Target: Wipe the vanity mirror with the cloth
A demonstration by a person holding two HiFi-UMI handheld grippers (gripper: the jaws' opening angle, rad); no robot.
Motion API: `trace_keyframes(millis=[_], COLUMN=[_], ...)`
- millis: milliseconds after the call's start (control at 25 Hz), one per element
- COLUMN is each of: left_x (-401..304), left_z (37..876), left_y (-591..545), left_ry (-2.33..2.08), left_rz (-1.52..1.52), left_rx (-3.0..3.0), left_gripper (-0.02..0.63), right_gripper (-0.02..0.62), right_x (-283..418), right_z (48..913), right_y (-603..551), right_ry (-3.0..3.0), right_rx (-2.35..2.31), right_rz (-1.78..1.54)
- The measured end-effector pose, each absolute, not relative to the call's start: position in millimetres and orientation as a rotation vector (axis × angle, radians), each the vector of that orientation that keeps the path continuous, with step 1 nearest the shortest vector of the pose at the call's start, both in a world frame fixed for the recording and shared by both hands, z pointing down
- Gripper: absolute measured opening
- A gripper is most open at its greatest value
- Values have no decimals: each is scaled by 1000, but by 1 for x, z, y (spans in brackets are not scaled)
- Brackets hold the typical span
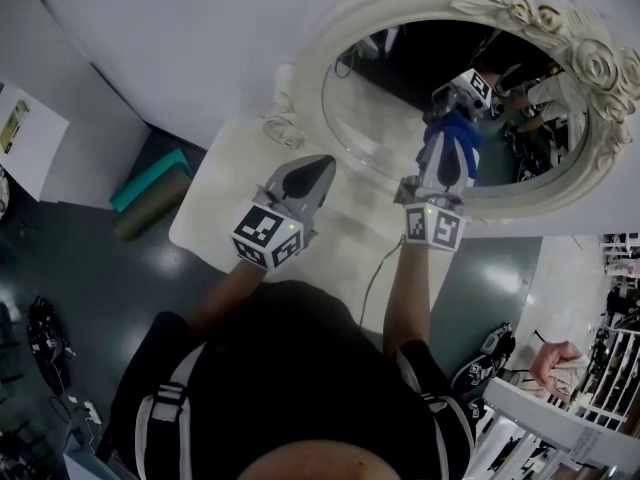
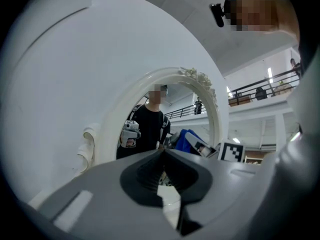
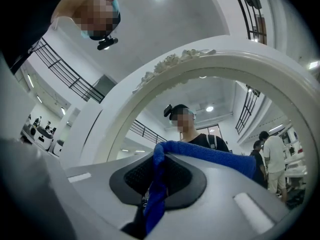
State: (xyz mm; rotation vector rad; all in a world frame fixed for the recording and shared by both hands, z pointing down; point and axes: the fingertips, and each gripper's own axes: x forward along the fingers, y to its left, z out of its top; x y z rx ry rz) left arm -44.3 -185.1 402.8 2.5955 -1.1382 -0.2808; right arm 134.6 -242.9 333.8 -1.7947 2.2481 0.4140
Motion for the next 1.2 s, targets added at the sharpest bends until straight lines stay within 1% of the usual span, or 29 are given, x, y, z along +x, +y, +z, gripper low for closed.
trace_keyframes(millis=[600,1200], left_x=[-136,-192], left_z=[416,425], left_y=[-197,-203], left_ry=[-1227,-1310], left_rz=[-312,-321], left_rx=[2515,2458], left_gripper=[6,6], right_gripper=[37,35], right_x=[38,-40], right_z=[335,349], right_y=[-274,-300], right_ry=[2293,2379], right_rx=[-1729,-1649], right_rz=[415,387])
